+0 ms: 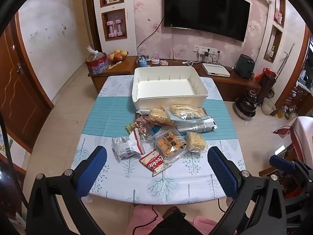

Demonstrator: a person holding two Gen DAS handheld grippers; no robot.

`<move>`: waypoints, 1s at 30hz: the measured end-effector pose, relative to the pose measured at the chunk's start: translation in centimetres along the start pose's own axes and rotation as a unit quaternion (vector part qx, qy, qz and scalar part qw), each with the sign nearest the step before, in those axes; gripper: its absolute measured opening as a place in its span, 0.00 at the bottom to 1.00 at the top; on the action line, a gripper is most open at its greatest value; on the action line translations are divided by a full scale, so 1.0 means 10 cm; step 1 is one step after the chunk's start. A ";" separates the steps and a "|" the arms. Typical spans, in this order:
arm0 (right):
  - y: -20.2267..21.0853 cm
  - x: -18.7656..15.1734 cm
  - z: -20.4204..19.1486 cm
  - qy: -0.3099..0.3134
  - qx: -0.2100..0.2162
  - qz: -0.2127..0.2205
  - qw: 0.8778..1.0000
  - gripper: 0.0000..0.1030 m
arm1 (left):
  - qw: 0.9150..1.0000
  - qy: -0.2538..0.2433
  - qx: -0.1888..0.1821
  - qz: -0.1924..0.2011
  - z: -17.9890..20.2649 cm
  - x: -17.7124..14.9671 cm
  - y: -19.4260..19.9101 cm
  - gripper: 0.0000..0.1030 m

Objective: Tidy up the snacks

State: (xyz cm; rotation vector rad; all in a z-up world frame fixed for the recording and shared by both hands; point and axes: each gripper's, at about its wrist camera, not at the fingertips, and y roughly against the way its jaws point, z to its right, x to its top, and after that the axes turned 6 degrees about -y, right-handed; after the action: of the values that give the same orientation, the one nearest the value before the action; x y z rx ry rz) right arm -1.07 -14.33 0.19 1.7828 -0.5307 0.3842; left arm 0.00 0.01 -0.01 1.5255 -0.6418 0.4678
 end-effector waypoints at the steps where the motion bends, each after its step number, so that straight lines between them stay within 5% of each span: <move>1: 0.00 0.00 0.00 0.000 0.001 0.001 1.000 0.94 | 1.000 0.000 0.000 -0.001 0.00 0.00 0.00 1.00; 30: -0.03 0.03 -0.01 -0.002 -0.001 -0.001 1.000 0.95 | 1.000 0.002 -0.003 -0.003 0.04 0.02 0.00 0.99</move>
State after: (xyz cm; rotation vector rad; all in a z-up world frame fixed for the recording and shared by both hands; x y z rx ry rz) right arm -0.68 -14.21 0.11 1.7826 -0.5326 0.3790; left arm 0.09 -0.37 0.12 1.5194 -0.6351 0.4644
